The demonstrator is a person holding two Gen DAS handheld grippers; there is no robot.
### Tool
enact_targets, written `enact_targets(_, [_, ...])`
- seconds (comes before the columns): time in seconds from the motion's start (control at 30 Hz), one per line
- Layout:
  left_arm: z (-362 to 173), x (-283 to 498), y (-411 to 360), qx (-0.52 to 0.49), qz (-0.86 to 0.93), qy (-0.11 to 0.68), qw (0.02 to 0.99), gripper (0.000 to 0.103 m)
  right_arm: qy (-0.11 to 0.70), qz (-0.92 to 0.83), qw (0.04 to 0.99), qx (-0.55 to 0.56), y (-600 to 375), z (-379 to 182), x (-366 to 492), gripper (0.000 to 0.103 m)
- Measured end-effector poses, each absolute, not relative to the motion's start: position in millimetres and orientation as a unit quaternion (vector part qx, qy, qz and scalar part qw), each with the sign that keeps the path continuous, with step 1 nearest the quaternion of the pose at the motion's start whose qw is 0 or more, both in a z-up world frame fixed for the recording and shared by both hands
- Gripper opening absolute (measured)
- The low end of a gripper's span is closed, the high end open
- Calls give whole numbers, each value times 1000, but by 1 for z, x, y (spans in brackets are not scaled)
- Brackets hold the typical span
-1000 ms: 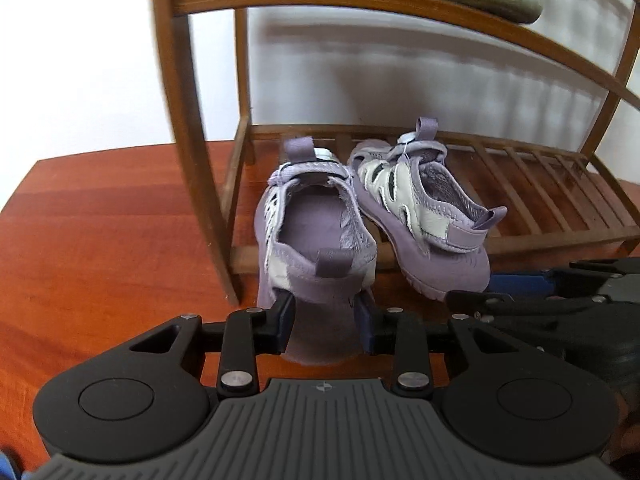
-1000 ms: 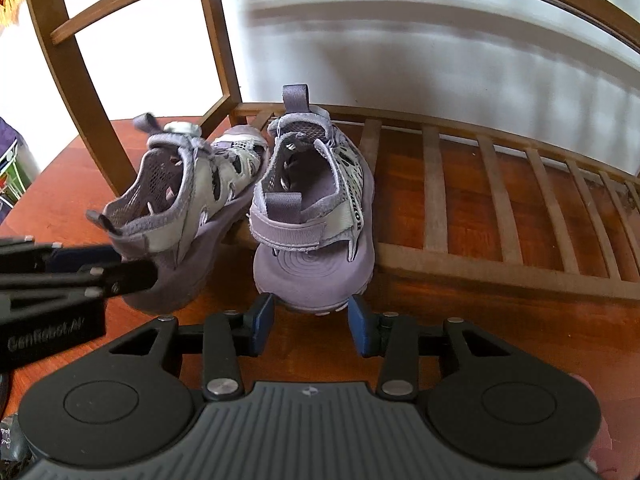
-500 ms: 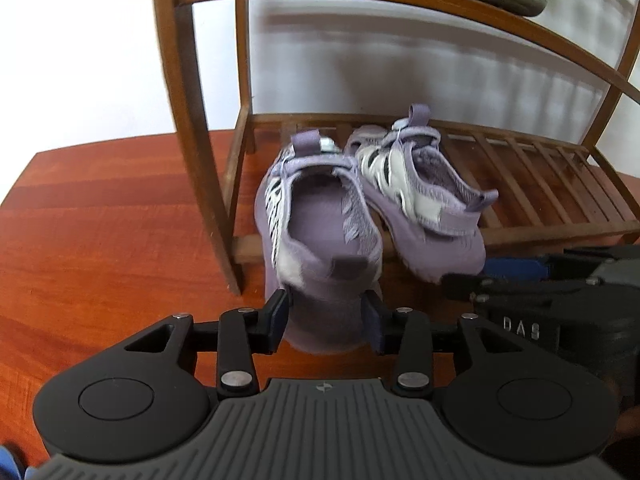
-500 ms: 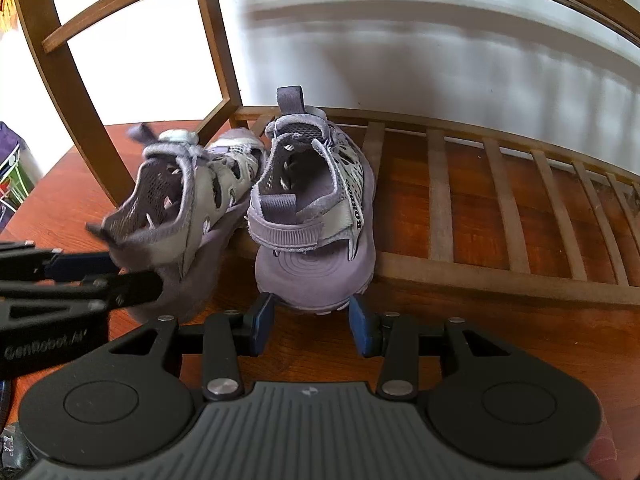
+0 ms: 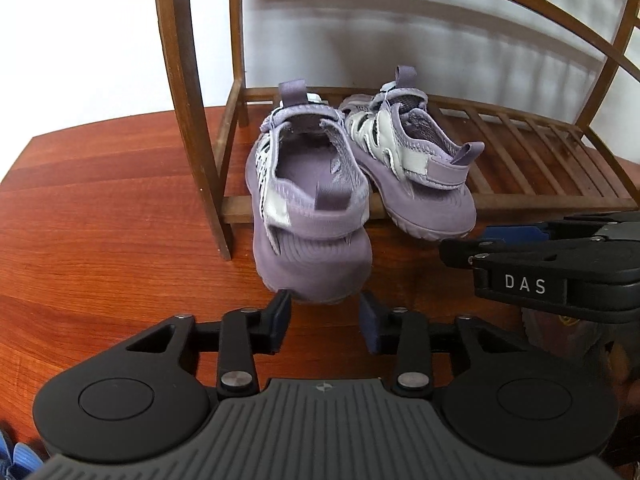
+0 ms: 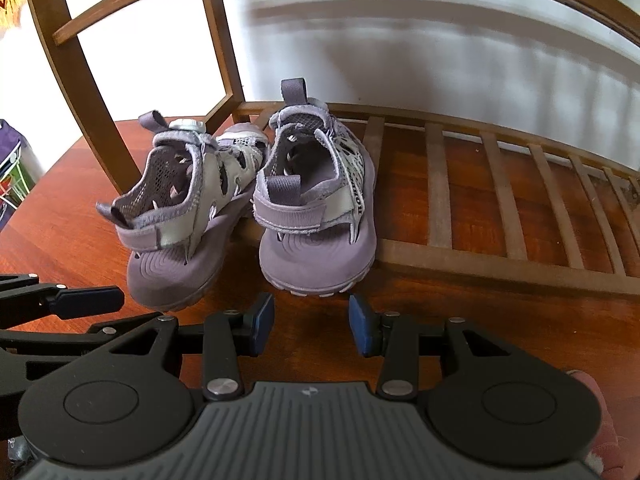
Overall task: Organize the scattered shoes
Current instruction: 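Pull both tools back from the placed lavender sneakers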
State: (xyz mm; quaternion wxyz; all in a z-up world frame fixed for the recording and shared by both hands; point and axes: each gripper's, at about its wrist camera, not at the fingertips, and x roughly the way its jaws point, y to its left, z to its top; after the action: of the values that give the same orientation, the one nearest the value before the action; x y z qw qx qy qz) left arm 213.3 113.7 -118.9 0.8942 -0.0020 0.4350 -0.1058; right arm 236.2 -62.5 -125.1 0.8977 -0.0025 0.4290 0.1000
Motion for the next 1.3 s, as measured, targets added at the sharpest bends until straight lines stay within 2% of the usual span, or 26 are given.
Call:
enact_targets(0.87, [-122, 270, 106, 2, -93, 412, 906, 33, 423, 110, 899, -21, -50, -129, 269, 47])
enact_targets(1.3, [-116, 257, 103, -2, -93, 424, 901, 34, 422, 102, 901, -12, -51, -125, 273, 47])
